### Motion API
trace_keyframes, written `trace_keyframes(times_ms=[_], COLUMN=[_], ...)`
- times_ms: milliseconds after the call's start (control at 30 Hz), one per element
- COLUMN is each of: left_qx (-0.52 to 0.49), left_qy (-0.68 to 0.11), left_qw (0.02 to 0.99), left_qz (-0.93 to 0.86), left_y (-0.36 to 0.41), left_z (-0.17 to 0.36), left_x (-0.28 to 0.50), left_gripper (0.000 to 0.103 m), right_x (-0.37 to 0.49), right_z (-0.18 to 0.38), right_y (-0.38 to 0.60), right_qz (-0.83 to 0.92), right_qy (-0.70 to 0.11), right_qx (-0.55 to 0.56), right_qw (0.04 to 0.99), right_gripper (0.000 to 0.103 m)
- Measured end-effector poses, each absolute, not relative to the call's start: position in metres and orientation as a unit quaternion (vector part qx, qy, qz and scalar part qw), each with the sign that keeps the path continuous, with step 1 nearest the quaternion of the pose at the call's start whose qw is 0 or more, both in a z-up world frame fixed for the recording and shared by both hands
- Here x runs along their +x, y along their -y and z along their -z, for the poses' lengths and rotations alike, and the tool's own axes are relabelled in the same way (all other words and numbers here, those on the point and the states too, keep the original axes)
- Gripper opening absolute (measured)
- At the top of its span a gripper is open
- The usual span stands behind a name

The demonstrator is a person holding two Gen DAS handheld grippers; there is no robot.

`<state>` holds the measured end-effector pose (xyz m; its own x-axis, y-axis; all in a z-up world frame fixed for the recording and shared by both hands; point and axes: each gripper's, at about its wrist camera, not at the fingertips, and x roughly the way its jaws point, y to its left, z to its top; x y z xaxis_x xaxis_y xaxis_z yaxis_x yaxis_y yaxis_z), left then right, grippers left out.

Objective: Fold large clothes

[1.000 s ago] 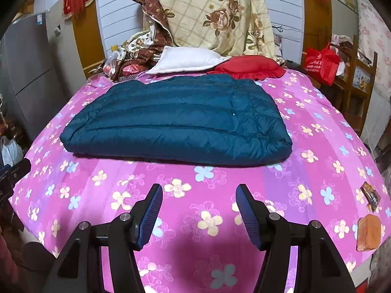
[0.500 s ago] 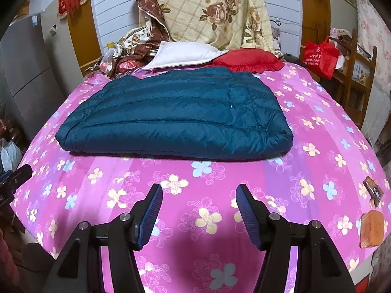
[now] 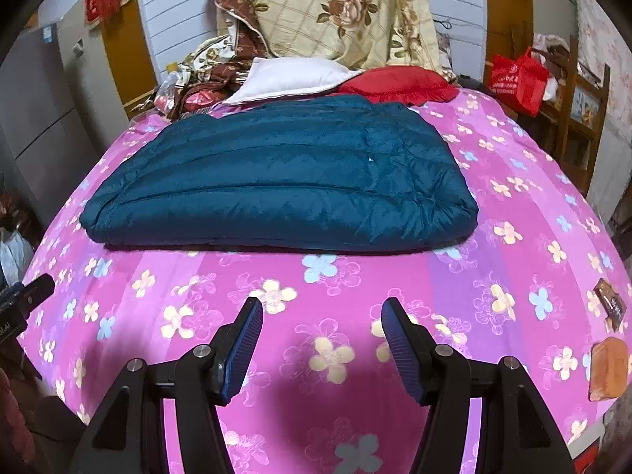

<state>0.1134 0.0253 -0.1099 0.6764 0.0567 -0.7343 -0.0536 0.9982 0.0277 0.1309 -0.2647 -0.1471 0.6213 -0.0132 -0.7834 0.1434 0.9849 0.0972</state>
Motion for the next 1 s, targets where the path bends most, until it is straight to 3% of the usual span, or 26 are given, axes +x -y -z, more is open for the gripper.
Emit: trace_keyframes(times_ms=[200,700,967,1000], left_qx=[0.014,-0.112,-0.159,-0.153], left_qy=[-0.411,-0.456,-0.501,-0.503], left_qw=[0.91,0.882,0.85,0.851], left_qz=[-0.049,-0.028,0.001,0.008], left_y=[-0.042,-0.128,-0.136,-0.129], left_z=[0.122,0.155,0.189,0.188], left_x=[0.141,0.275,0.335,0.337], left_gripper=[0.081,0.081,0.081,0.077], right_x=[0.149,0.213,0.251,0.256], right_z=[0.15,0.18,0.213,0.214], right_y=[0.303,0.424,0.419,0.42], right_qz=[0.052,0.083,0.084,0.082], right_qy=[-0.445,-0.455,-0.489,-0.491], right_qx=[0.118,0.254,0.232,0.231], right_qw=[0.886,0.85,0.837,0.836], right_gripper=[0.06,0.062,0.061,0.06])
